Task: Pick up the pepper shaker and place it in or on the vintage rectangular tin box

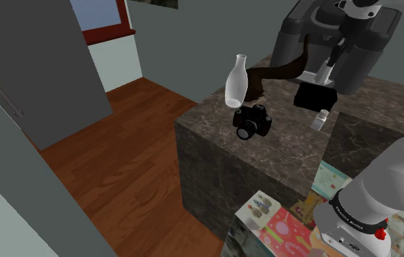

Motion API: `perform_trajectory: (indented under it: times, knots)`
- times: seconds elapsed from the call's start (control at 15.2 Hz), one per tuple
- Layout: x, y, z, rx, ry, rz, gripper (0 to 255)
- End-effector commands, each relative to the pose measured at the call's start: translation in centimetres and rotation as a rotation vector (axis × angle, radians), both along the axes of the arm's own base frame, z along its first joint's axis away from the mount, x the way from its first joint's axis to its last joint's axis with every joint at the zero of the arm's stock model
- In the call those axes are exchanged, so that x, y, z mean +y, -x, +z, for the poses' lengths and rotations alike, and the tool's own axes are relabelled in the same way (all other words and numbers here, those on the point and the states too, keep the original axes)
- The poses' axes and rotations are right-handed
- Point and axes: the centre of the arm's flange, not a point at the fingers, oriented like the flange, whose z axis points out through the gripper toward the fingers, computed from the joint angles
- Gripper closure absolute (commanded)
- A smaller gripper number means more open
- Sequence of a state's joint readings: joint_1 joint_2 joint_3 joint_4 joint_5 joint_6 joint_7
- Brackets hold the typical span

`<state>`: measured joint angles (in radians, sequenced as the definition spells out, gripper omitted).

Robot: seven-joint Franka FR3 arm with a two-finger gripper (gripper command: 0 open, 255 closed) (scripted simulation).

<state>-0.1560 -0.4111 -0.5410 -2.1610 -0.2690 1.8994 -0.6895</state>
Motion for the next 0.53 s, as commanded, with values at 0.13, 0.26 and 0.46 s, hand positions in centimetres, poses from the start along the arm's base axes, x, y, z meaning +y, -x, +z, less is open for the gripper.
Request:
perform_trajectory:
  times: [0.13, 0.26, 0.46]
  knots:
    - [-5.0, -0.5, 1.1, 0.000, 0.001, 0.002, 255]
    - [-7.6, -0.8, 1.6, 0.000, 0.001, 0.002, 255]
    - [-12.0, -1.3, 2.5, 0.000, 0.001, 0.002, 255]
